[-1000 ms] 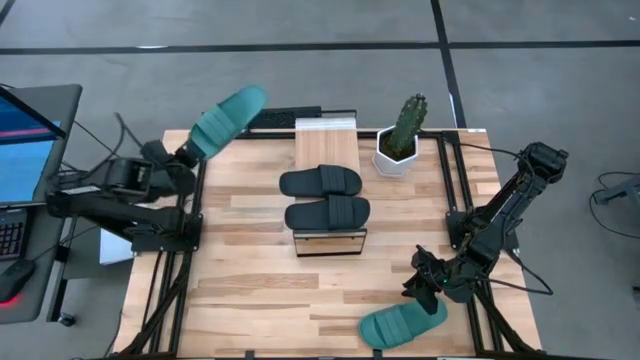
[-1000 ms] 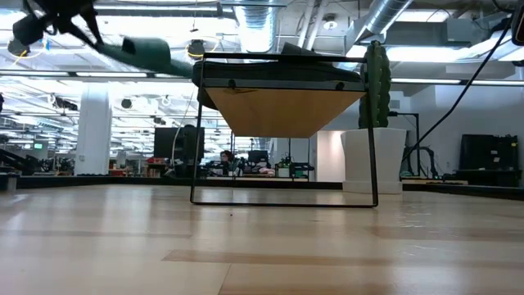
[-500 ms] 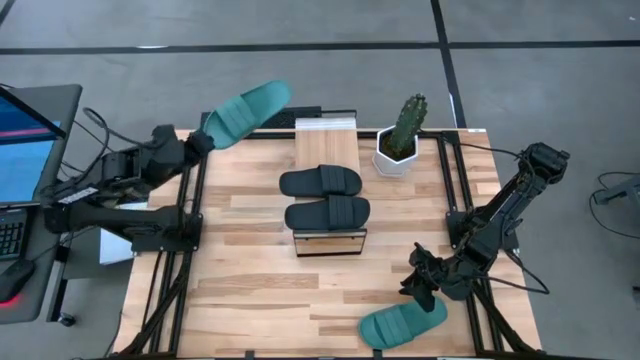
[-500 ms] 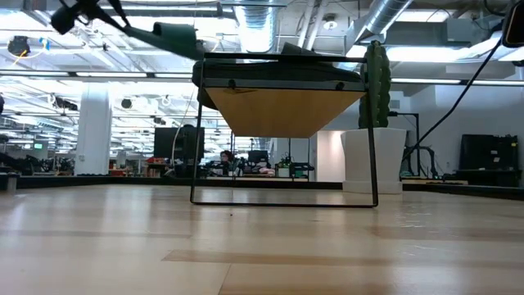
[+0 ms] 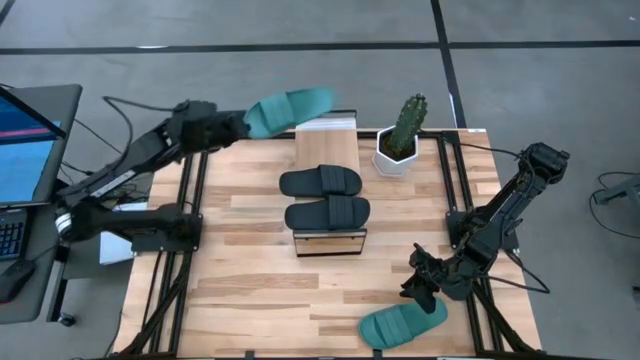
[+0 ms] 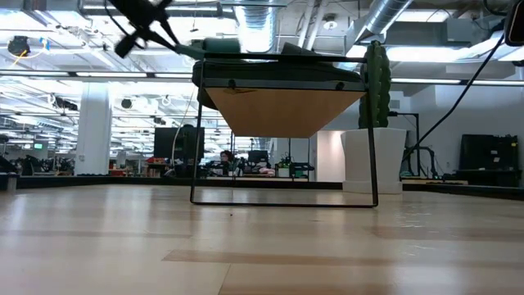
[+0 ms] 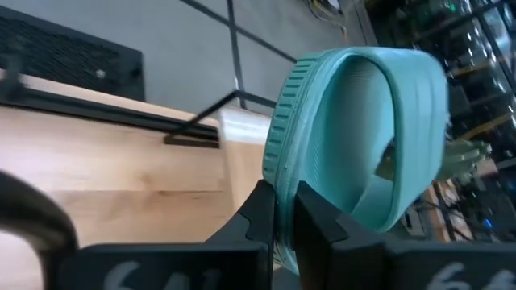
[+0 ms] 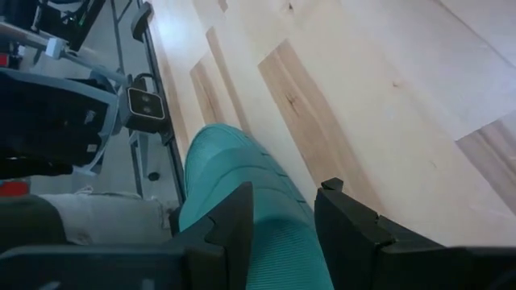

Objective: Pick and place slides into the shelf
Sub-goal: Put the left green slipper on the shelf

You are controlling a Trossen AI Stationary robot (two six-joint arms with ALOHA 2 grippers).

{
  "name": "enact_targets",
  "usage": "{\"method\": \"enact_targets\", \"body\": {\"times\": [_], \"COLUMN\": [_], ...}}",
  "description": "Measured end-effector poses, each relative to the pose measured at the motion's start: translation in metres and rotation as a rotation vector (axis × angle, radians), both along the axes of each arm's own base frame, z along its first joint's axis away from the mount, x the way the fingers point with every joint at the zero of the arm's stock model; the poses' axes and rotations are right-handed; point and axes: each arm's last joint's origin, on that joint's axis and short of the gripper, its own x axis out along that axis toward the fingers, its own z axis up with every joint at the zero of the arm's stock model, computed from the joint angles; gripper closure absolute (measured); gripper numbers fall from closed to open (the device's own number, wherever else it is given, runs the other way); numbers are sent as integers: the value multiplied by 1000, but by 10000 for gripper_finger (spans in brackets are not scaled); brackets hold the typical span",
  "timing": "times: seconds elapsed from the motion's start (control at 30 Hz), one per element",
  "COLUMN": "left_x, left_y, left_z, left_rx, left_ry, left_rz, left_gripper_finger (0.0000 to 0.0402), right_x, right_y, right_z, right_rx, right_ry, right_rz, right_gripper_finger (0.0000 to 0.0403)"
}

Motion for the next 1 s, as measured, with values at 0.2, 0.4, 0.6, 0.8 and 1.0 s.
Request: {"method": "enact_targets", "body": {"times": [0.2,0.4,0.6,0.8,1.0], "left_x": [29,52,69,70,66], "left_y": [33,57,71,85,90], "left_z": [-18,-38,-56,-65,-69], "left_rx": [-47,-84,-115,-126,-137], "left_ry": [-14,-16,-12,-7,4], "left_rz": [-110,-187,-255,-268,-296], "left_gripper_finger": [395,395,395,395,395], "right_x": [0,0,0,1,1], "right_y": [0,0,0,0,0], "right_z": [0,0,1,1,1], "right_rx": [16,32,48,62,70], "right_ry": [2,8,10,16,17], "right_rz": [-11,-27,-40,-55,-65], "right_gripper_finger": [282,282,282,282,282]}}
